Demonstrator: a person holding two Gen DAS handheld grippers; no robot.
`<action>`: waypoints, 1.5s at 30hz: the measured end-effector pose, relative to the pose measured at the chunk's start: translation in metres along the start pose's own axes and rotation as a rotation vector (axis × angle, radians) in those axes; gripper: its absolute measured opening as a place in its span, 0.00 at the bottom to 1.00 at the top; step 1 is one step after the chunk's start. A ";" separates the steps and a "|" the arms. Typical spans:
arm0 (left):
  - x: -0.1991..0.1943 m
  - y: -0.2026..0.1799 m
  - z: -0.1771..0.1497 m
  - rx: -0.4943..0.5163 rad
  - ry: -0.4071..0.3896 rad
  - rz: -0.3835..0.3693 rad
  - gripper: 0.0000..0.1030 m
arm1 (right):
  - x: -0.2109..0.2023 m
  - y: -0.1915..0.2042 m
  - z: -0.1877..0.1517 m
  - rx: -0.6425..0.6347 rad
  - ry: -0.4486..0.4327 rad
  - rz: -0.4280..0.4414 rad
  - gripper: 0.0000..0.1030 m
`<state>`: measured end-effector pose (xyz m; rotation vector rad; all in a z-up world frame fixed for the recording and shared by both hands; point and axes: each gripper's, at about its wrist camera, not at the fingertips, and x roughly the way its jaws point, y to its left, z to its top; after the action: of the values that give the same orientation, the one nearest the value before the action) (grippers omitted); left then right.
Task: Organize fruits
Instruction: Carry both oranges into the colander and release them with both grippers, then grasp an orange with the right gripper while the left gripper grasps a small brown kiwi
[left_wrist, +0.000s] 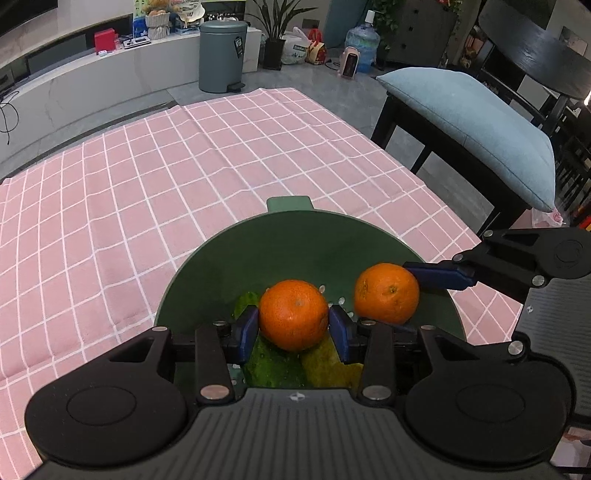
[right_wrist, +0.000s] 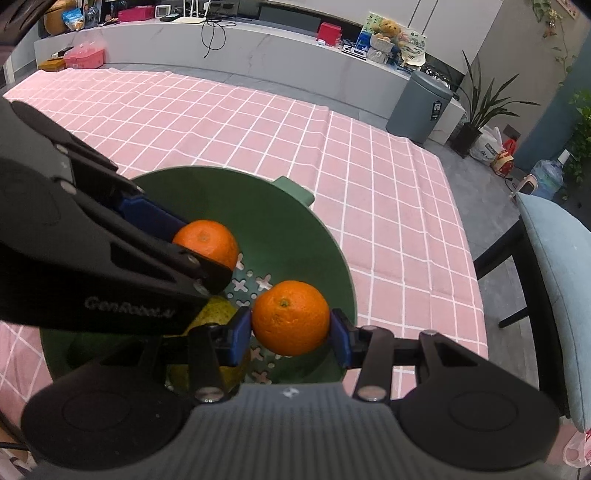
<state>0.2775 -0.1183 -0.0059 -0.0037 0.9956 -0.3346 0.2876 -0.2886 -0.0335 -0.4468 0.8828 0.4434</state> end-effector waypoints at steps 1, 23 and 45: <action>0.000 0.000 0.001 0.001 0.001 0.001 0.45 | 0.000 -0.001 0.001 0.003 0.001 0.003 0.42; -0.070 0.003 -0.018 0.004 -0.112 0.029 0.58 | -0.057 0.020 0.002 0.065 -0.102 0.030 0.57; -0.148 0.073 -0.098 -0.090 -0.143 0.147 0.58 | -0.110 0.132 -0.012 0.032 -0.274 0.185 0.52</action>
<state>0.1435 0.0065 0.0511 -0.0357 0.8628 -0.1522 0.1473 -0.2071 0.0247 -0.2674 0.6660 0.6438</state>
